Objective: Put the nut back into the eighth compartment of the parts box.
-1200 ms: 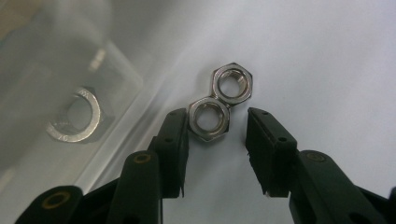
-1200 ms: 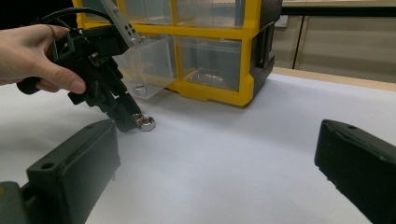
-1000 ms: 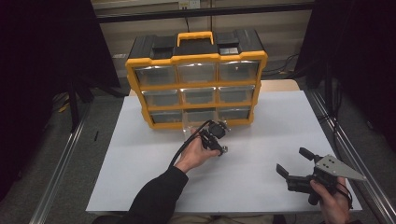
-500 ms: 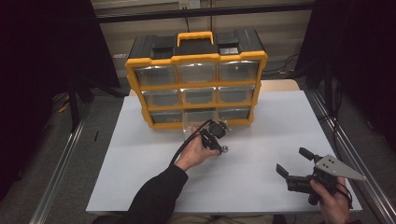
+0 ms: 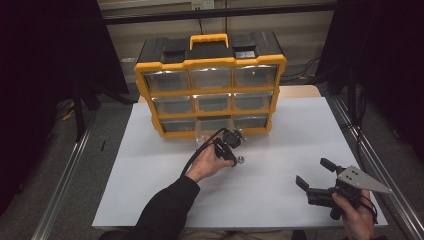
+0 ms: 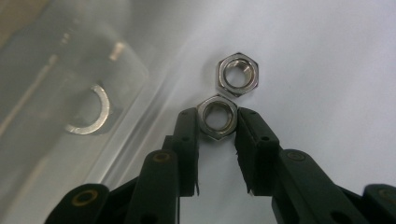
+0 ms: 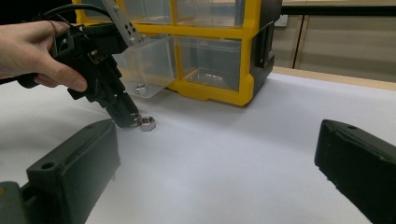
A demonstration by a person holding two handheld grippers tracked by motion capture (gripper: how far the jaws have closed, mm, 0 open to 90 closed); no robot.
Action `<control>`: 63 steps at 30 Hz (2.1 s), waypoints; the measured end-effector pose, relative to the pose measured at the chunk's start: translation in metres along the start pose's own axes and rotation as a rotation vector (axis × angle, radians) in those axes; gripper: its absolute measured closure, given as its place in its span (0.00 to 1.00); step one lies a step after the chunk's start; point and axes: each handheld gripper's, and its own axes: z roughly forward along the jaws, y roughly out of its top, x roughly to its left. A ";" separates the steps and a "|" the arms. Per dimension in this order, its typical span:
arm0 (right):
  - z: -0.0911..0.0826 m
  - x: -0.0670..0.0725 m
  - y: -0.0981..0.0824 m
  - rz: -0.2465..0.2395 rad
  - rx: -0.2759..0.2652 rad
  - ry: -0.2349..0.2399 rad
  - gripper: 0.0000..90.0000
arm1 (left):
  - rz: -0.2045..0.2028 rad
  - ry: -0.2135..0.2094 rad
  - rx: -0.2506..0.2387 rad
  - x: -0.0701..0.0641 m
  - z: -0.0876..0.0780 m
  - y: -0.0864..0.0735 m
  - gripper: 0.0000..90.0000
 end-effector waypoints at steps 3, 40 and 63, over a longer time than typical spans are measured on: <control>0.000 0.000 0.000 -0.001 -0.002 -0.002 0.00 | -0.001 -0.007 0.006 0.000 -0.001 0.000 0.78; 0.000 0.000 0.000 -0.003 -0.002 -0.002 0.00 | 0.014 -0.049 -0.034 0.005 -0.028 -0.012 0.78; 0.000 0.000 0.000 -0.006 -0.004 -0.003 0.00 | 0.004 -0.073 -0.090 0.010 -0.055 -0.018 0.78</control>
